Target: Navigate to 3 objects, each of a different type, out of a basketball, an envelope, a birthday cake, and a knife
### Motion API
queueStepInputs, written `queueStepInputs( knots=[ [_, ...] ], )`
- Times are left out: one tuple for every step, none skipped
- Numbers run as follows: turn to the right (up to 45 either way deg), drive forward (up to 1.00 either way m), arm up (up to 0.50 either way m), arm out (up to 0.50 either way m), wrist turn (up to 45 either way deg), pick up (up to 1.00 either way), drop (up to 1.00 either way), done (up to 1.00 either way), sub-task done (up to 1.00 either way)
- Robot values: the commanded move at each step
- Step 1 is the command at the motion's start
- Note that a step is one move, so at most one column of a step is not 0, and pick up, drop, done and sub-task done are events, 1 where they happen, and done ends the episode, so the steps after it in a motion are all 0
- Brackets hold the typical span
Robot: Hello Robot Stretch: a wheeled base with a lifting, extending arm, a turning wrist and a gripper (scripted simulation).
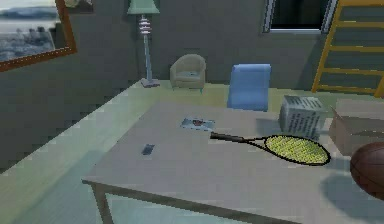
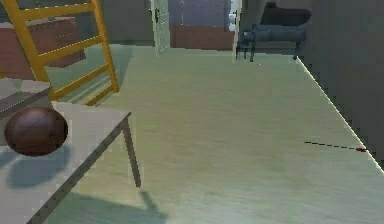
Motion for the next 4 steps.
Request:
queueStepInputs(
  knots=[
    [0.0,0.0,0.0,0.0,0.0,0.0,0.0,0.0,1.0],
    [45.0,0.0,0.0,0.0,0.0,0.0,0.0,0.0,0.0],
    [45.0,0.0,0.0,0.0,0.0,0.0,0.0,0.0,0.0],
    [12.0,0.0,0.0,0.0,0.0,0.0,0.0,0.0,0.0]
  ],
)
